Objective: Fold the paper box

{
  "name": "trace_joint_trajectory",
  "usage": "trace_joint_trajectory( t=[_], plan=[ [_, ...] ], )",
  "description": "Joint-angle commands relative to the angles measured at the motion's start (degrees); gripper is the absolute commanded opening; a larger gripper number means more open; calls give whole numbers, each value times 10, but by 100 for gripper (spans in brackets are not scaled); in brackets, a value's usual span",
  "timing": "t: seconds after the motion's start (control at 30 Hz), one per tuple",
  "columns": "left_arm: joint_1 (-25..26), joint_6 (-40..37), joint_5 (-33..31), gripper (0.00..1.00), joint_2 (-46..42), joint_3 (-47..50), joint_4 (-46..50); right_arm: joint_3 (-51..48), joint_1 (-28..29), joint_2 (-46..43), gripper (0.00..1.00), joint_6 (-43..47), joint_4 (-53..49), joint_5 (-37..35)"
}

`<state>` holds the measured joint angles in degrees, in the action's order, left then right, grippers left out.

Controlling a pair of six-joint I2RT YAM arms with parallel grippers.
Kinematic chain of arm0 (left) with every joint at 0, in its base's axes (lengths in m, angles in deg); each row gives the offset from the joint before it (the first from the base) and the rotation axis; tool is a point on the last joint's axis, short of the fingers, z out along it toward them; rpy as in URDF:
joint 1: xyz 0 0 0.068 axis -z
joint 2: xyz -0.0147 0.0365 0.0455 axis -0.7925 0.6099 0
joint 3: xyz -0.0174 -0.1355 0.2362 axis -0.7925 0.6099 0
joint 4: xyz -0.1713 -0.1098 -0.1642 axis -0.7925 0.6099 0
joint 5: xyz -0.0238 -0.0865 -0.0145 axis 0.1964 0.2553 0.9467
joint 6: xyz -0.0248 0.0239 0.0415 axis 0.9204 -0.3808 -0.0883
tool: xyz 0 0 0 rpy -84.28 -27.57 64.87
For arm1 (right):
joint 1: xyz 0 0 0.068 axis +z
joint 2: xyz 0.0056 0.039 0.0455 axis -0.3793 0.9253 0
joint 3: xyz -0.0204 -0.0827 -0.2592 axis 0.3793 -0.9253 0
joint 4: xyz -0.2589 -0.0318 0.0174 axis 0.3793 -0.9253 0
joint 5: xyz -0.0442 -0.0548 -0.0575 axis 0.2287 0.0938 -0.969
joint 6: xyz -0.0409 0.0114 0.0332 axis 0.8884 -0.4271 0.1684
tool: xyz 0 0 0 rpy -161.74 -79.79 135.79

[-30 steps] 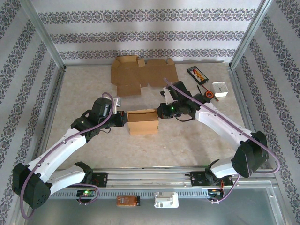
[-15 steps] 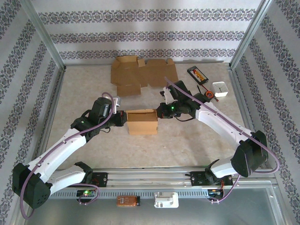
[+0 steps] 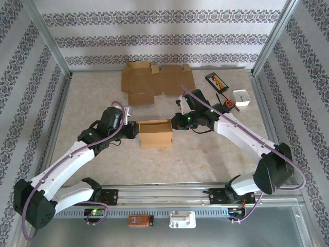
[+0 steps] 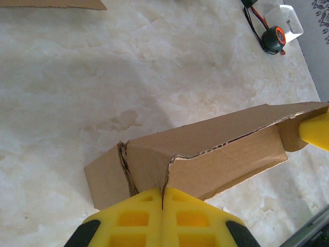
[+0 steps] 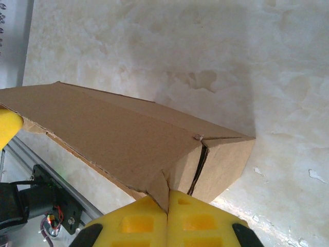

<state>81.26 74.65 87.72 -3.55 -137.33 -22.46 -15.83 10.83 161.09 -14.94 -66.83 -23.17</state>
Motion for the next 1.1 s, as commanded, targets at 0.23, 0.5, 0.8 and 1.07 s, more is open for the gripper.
trace_joint_trajectory(
  t=[0.23,0.5,0.8,1.07],
  plan=[
    [5,3,5,0,-8,2,25,-29,15,22,6,14,-31,-34],
    [5,2,-3,0,-8,3,30,-31,18,12,8,33,-45,-65],
    [6,9,1,0,1,4,20,-22,29,9,9,27,-34,-58],
    [5,-8,-32,0,1,-8,67,-20,29,9,9,32,-38,-62]
  ],
)
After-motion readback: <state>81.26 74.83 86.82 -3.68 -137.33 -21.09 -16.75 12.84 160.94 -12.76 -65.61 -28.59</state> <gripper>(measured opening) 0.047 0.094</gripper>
